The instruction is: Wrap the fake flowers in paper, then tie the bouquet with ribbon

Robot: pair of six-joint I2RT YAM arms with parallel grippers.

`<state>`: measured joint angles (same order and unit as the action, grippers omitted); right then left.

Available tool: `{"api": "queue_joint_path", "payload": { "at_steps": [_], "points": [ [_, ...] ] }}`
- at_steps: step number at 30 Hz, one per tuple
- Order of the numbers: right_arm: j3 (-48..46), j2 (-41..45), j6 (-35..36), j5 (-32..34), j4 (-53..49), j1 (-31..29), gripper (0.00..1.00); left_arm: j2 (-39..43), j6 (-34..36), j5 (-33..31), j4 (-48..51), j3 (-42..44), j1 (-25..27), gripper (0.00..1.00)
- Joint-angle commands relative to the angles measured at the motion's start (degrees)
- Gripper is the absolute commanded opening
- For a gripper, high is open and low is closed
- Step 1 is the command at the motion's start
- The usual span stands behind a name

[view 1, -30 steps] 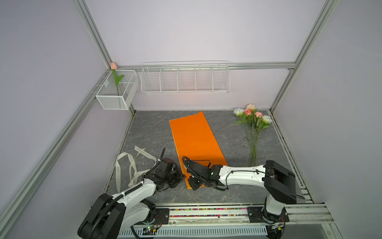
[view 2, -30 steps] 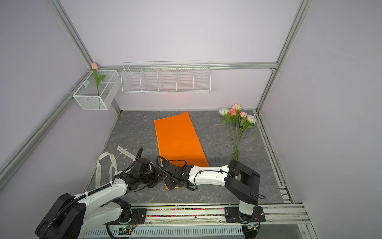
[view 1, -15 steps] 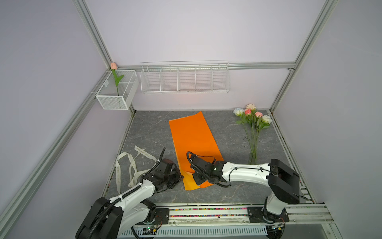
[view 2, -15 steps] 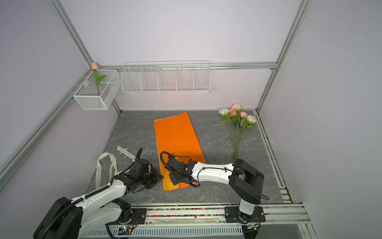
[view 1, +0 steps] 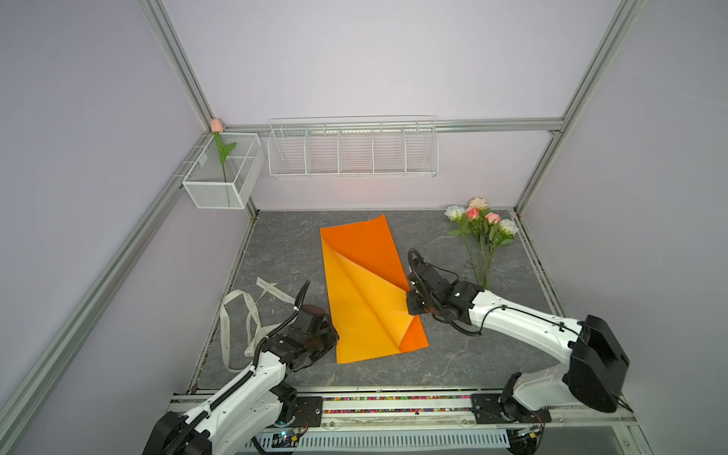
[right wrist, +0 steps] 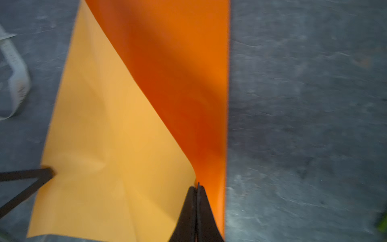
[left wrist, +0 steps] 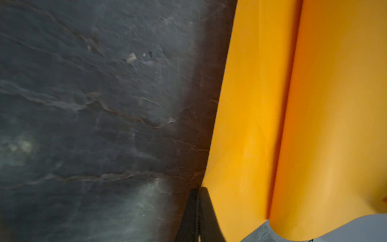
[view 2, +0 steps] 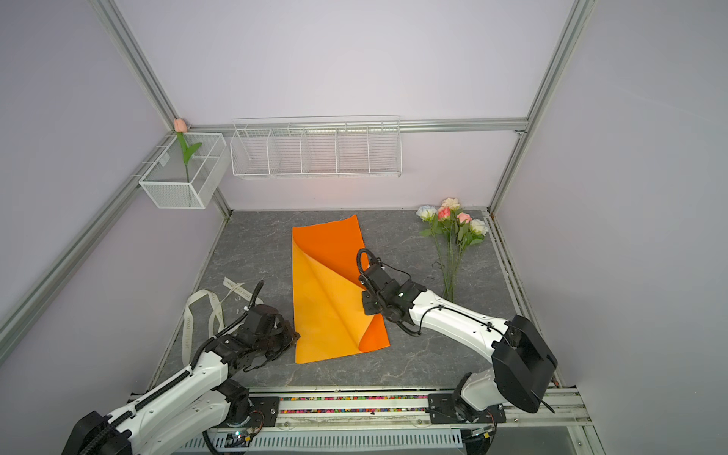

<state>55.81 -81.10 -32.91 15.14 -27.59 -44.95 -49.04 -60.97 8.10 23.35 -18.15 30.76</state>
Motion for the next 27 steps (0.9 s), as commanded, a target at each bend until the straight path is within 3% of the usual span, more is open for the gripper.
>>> {"api": "queue_joint_path", "payload": {
  "at_steps": [1,7,12,17,20,27],
  "points": [
    [-3.6,3.4,1.9,1.1,-4.1,7.1,0.06,0.8,1.0,-1.2,3.2,-1.2,0.0,0.0],
    [-6.9,6.1,9.2,-0.2,-4.9,20.2,0.06,1.5,2.6,3.3,4.9,-1.6,0.1,0.0],
    [-7.6,4.2,12.3,-2.8,-3.3,27.3,0.06,3.2,2.4,4.6,7.1,-1.6,0.0,0.0],
    [-6.3,-0.1,14.4,-0.8,-2.4,31.1,0.06,7.4,2.4,6.2,10.1,-0.7,0.0,0.0],
    [-5.8,-2.7,15.3,-3.7,-1.2,34.8,0.06,9.7,1.6,8.3,11.8,0.3,0.1,0.0],
    [1.3,-10.0,18.6,-2.1,-0.3,36.3,0.06,16.5,-0.6,11.0,15.8,1.9,0.1,0.0]
  ]
}}
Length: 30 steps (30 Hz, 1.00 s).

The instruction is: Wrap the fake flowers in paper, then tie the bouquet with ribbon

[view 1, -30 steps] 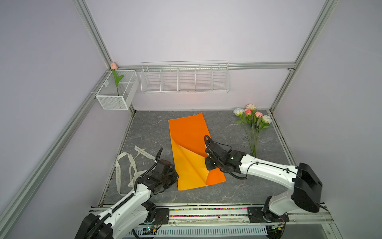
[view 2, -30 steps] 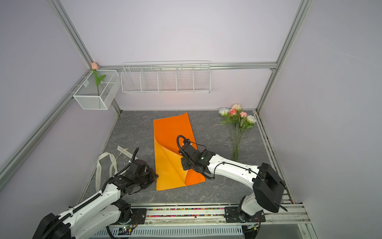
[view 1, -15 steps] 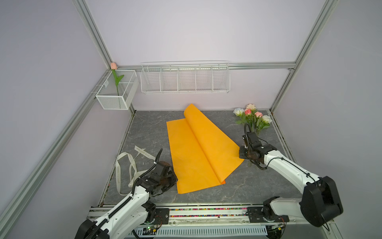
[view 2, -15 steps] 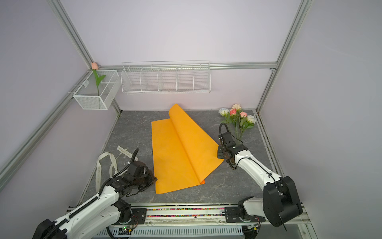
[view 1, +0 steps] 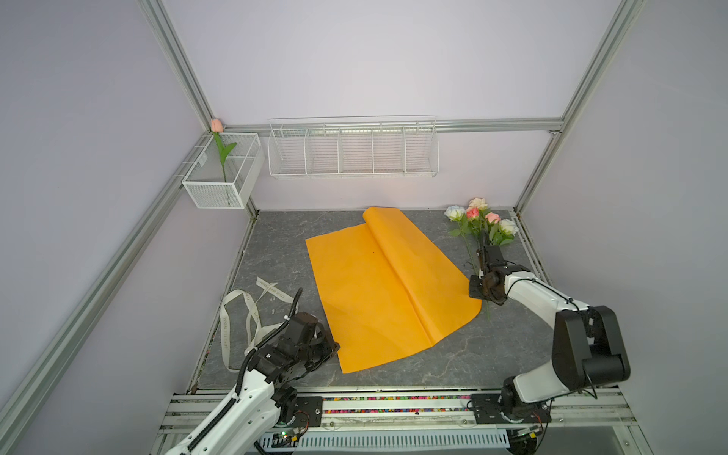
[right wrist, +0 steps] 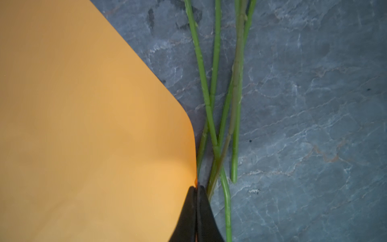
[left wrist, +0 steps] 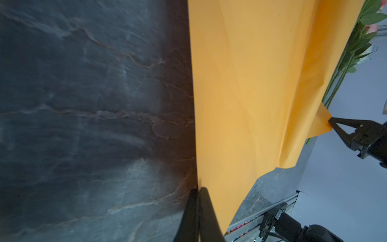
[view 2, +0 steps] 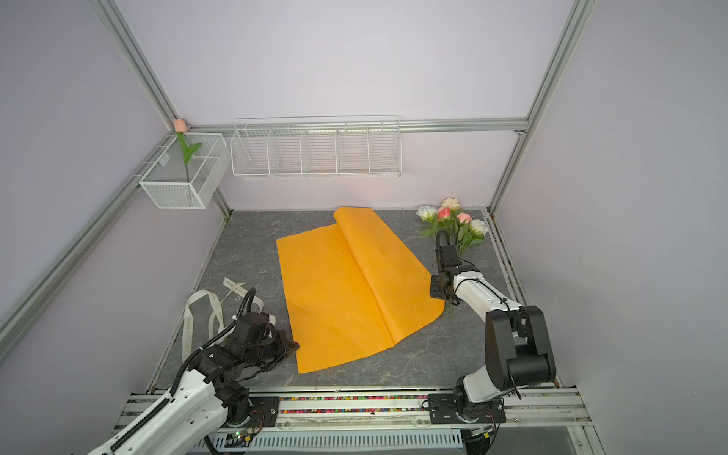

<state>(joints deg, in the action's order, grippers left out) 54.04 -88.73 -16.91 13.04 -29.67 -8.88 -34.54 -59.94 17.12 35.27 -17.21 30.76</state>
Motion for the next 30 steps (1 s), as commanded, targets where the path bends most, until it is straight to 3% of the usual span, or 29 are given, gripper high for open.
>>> {"api": "queue_joint_path", "payload": {
  "at_steps": [1,7,8,11,13,17,19,20,23,27,30],
  "points": [
    [3.7,-3.3,2.7,-0.2,2.1,0.3,0.06,2.7,-1.7,2.1,4.7,0.9,0.2,0.0],
    [6.3,-7.3,3.8,2.0,3.4,0.3,0.06,7.8,-3.6,4.4,9.1,0.9,0.2,0.0],
    [6.7,-7.5,4.2,2.8,3.3,0.3,0.06,8.6,-3.7,4.7,9.6,0.5,0.2,0.05],
    [8.9,-8.1,5.9,1.9,2.3,0.3,0.07,10.4,-3.6,3.7,12.9,-2.2,0.2,0.41],
    [8.8,-6.8,6.8,0.0,3.4,0.2,0.09,10.7,-2.6,2.6,14.5,-4.7,0.2,0.48],
    [9.8,-4.4,7.5,0.4,1.8,0.2,0.22,8.9,3.2,-4.2,21.0,-13.4,0.2,0.58],
    [10.5,-2.1,7.3,0.0,0.8,0.2,0.42,6.6,5.7,-6.8,21.9,-16.5,0.2,0.58],
    [11.3,-0.8,6.4,-0.5,-0.5,0.2,0.51,4.9,7.5,-7.1,20.3,-17.8,0.2,0.57],
    [11.7,5.0,2.9,-4.0,-1.5,-0.6,0.55,-2.8,11.6,-5.0,10.1,-19.9,0.2,0.55],
    [4.8,11.0,-4.4,-22.3,10.0,-6.1,0.43,-21.2,15.4,-1.3,-4.6,-23.4,0.2,0.46],
    [5.2,6.7,-8.1,-25.6,12.6,-13.9,0.34,-35.8,20.8,0.6,-6.3,-30.3,0.2,0.43]
  ]
}}
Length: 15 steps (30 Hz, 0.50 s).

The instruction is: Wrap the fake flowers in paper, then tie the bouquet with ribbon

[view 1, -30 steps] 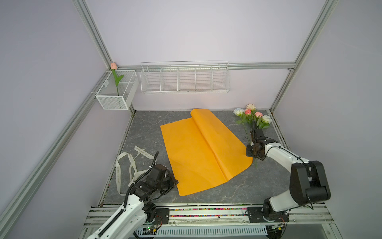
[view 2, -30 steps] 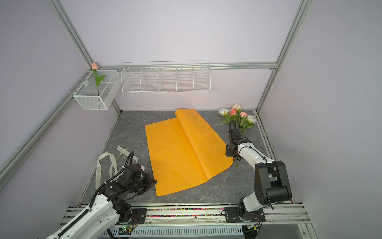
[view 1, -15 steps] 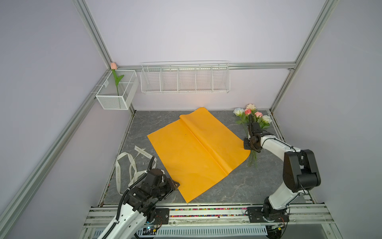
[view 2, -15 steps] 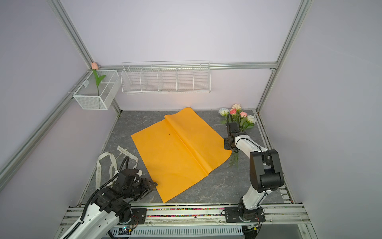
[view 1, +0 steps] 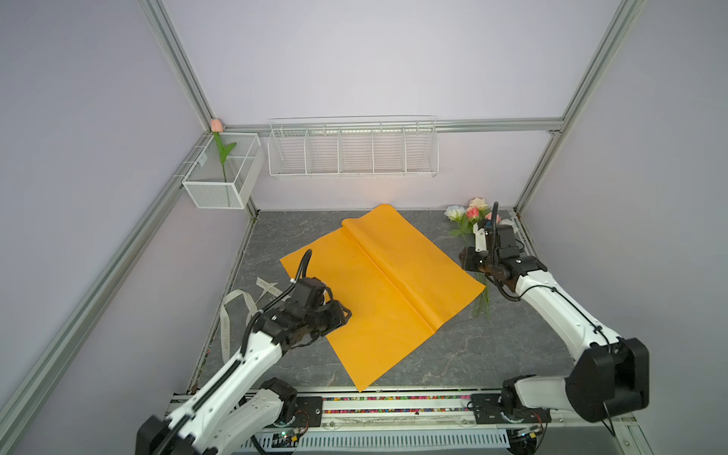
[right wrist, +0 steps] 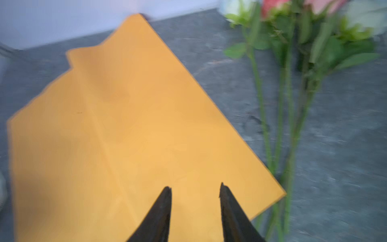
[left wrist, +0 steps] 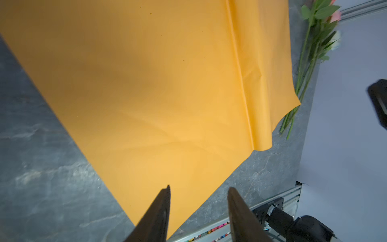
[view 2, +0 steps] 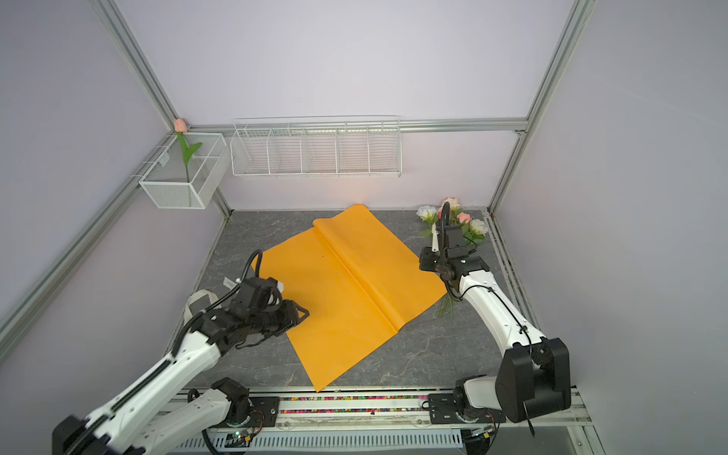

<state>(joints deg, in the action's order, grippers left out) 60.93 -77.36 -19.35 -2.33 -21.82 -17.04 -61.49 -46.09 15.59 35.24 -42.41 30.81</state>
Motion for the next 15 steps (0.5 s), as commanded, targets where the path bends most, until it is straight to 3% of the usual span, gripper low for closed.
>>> {"api": "queue_joint_path", "payload": {
  "at_steps": [1,6,15],
  "points": [
    [-0.5,-7.0,-6.5,-10.4,4.9,-8.4,0.31,-13.2,8.7,1.0,-4.2,-8.0,0.0,0.4],
    [5.6,-19.3,-8.7,-9.8,7.0,-15.9,0.26,-24.5,9.6,1.8,-7.9,-9.4,0.2,0.36],
    [17.2,-36.1,-8.3,-6.1,1.0,-17.0,0.25,-26.5,5.4,2.8,-15.7,-1.7,0.4,0.36]
  ]
}}
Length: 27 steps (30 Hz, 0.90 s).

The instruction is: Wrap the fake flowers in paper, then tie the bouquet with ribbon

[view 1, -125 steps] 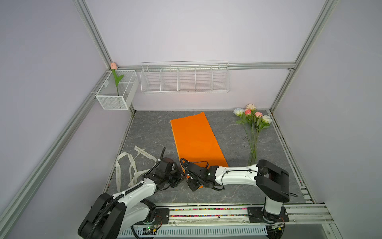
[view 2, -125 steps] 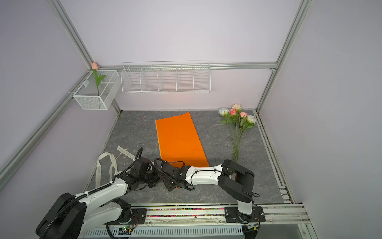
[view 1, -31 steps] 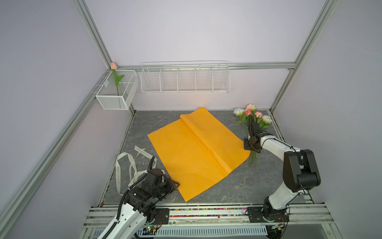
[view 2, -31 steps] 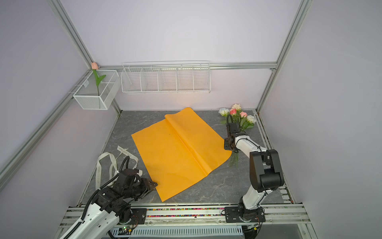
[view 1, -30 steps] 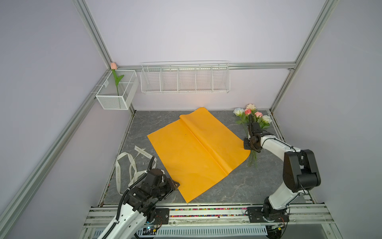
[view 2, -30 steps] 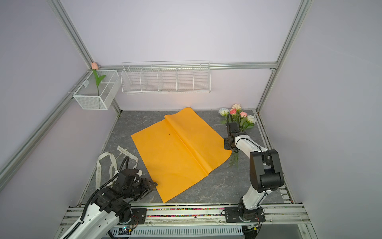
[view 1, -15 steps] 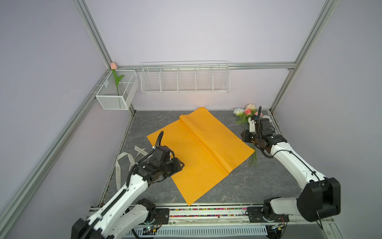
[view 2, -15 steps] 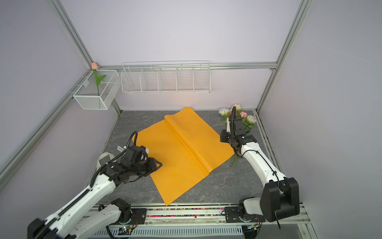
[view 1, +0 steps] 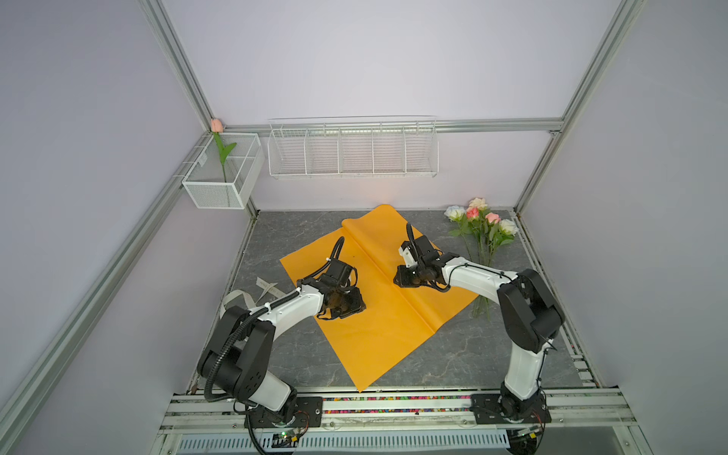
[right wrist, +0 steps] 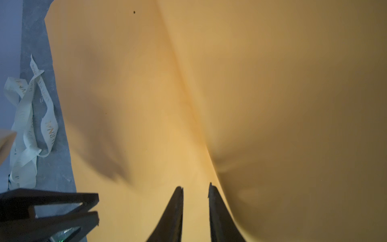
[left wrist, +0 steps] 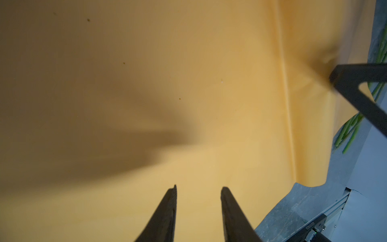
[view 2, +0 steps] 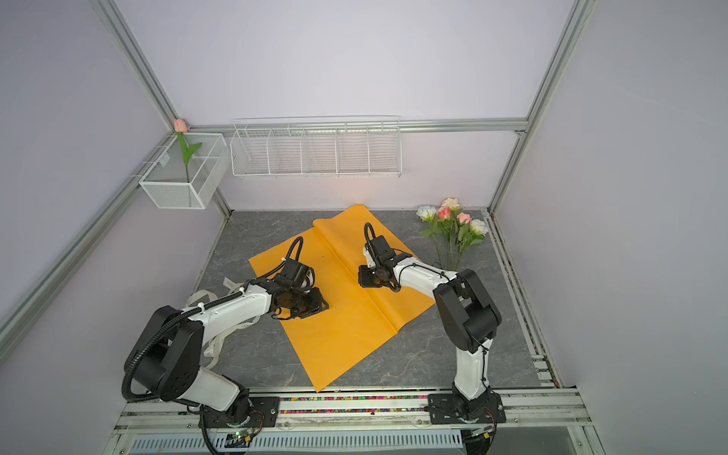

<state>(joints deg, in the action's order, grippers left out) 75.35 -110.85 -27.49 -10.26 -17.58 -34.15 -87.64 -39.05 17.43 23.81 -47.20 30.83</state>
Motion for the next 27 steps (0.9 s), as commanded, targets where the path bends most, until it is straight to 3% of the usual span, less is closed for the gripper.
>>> {"api": "queue_joint_path", "payload": {
  "at_steps": [1,7,16,27],
  "points": [
    [3.6,-4.0,0.1,2.3,-4.1,0.2,0.25,-0.2,-1.9,1.0,-4.7,3.9,0.5,0.36],
    [6.3,-8.4,2.9,5.2,-7.5,0.7,0.26,1.5,-4.6,1.1,-6.8,10.0,1.6,0.35],
    [4.4,-8.9,9.0,-1.7,-7.1,1.6,0.28,8.3,-16.4,0.2,-15.5,21.1,10.0,0.34],
    [2.7,-9.8,3.7,4.9,-6.3,3.8,0.27,7.6,-15.2,-5.7,-12.2,17.3,11.6,0.35]
  ]
}}
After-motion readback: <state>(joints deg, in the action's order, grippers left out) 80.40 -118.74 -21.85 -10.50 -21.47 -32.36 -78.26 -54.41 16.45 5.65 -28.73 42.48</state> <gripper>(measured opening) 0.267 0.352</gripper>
